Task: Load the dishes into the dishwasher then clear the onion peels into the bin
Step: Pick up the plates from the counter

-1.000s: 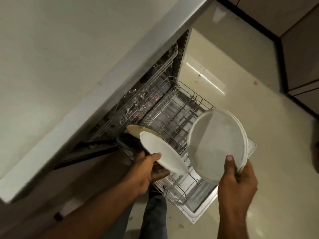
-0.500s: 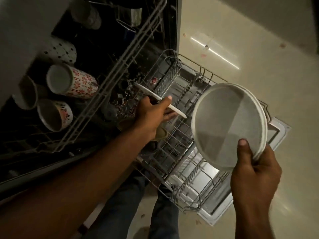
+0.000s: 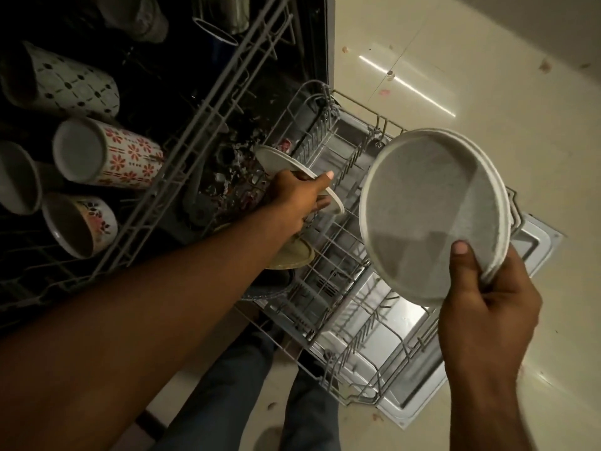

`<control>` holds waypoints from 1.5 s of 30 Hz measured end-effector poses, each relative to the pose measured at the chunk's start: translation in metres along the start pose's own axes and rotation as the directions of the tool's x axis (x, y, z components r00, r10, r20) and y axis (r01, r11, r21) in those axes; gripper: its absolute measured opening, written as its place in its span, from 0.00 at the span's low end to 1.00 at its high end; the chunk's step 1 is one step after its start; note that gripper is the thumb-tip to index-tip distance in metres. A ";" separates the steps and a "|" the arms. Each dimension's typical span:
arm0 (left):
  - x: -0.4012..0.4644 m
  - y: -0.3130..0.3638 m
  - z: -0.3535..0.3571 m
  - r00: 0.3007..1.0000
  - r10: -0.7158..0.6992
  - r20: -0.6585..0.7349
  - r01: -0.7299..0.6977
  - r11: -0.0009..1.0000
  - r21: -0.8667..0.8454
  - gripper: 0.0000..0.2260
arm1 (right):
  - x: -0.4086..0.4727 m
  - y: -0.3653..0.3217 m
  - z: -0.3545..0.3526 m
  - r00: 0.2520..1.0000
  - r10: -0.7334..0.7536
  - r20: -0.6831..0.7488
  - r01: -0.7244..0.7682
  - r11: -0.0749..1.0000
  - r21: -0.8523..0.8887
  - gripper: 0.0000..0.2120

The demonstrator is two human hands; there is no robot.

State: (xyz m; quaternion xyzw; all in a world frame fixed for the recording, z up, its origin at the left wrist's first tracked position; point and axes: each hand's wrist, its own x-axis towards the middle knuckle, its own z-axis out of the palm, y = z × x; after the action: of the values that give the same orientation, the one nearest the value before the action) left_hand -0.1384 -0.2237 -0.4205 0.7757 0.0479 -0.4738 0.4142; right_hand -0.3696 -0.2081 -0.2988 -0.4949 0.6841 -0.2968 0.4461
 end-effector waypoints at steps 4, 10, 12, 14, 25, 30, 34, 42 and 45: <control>0.009 0.000 0.011 1.000 0.018 0.023 -0.020 0.998 0.058 0.16 | 0.009 0.000 0.009 0.998 -0.019 0.053 0.021 1.000 -0.021 0.11; 0.008 -0.019 0.009 0.997 -0.037 0.061 0.027 0.986 0.162 0.10 | 0.049 -0.019 0.050 0.979 -0.071 0.189 0.077 0.997 -0.023 0.14; 0.002 -0.031 0.005 0.996 -0.049 0.072 0.034 0.981 0.189 0.11 | 0.068 -0.026 0.073 0.968 -0.099 0.231 0.103 0.995 -0.006 0.15; 0.000 -0.041 0.001 0.996 -0.060 0.070 0.048 0.986 0.160 0.14 | 0.086 -0.031 0.097 0.950 -0.121 0.288 0.126 0.992 -0.001 0.15; -0.001 -0.060 -0.022 0.987 -0.116 0.109 0.123 0.991 -0.059 0.06 | 0.122 0.019 0.187 0.861 0.019 0.509 0.090 0.978 -0.190 0.13; -0.006 -0.076 -0.030 0.988 -0.136 0.079 0.138 0.990 -0.017 0.07 | 0.122 0.033 0.200 0.810 0.162 0.564 0.168 0.857 -0.487 0.21; -0.014 -0.080 -0.035 0.989 -0.110 0.101 0.111 0.994 -0.005 0.08 | 0.123 0.039 0.199 0.782 0.340 0.523 0.158 0.703 -0.693 0.20; -0.057 -0.076 -0.052 0.994 -0.053 0.097 0.051 0.998 0.024 0.11 | 0.050 0.055 0.129 0.781 0.328 0.532 0.089 0.784 -0.615 0.18; -0.092 -0.070 -0.067 0.994 -0.045 0.102 0.038 0.997 0.066 0.08 | 0.006 0.042 0.101 0.797 0.263 0.544 0.060 0.862 -0.504 0.17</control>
State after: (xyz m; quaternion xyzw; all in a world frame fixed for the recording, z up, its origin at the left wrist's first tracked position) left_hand -0.1751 -0.1026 -0.3769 0.7617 0.0273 -0.5232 0.3813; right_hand -0.2964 -0.1962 -0.3794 -0.6212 0.5880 0.0852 0.5110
